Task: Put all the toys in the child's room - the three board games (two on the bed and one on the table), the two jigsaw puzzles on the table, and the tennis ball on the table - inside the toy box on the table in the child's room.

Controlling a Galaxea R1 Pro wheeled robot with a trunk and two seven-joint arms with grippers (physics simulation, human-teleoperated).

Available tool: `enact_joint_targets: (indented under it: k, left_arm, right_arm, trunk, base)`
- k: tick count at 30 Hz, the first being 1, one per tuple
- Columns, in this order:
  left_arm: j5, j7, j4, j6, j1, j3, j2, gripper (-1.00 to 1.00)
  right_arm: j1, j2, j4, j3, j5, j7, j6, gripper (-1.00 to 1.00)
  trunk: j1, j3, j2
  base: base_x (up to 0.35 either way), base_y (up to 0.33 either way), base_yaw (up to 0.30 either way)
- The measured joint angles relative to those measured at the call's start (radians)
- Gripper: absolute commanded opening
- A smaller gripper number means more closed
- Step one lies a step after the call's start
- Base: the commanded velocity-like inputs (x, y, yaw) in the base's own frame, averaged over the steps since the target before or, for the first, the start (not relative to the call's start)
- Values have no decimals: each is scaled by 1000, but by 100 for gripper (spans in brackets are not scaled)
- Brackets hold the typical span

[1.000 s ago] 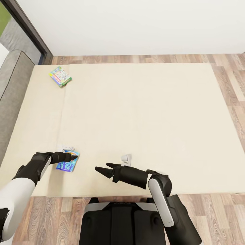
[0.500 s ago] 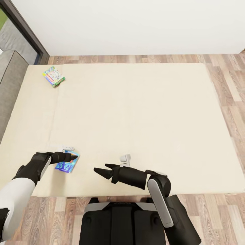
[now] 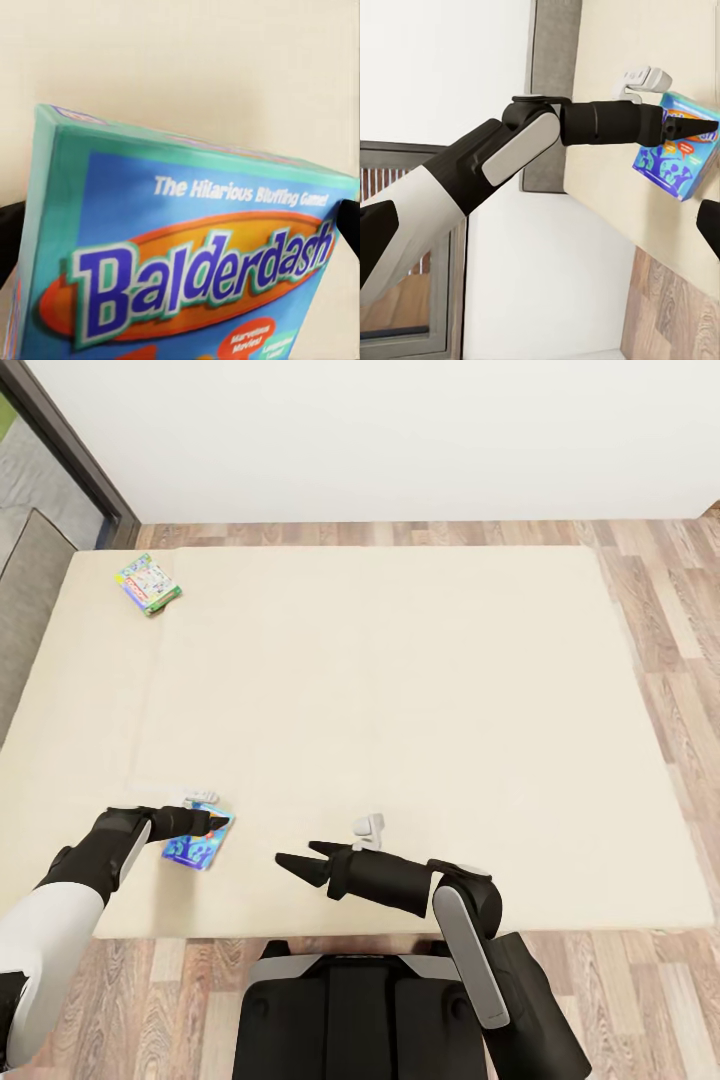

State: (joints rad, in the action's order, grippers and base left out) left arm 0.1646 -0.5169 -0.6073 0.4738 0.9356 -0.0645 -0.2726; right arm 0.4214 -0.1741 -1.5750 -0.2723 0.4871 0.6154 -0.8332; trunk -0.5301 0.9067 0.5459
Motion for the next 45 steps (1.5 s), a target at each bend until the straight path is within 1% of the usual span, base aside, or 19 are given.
enact_joint_targets:
  k: [27, 35, 45]
  left_arm:
    - [0, -1, 0, 1, 0, 0, 2, 100]
    - [0, -2, 0, 2, 0, 0, 1, 100]
    - [-1, 0, 0, 4, 0, 0, -1, 100]
  right_arm:
    - [0, 0, 0, 0, 0, 0, 0, 100]
    - [0, 0, 0, 0, 0, 0, 0, 100]
    - [0, 0, 0, 0, 0, 0, 0, 100]
  trunk:
    - [0, 0, 0]
    - [0, 0, 0]
    - [0, 0, 0]
  base:
    - [0, -200, 0]
    - [0, -34, 0]
    - [0, 61, 0]
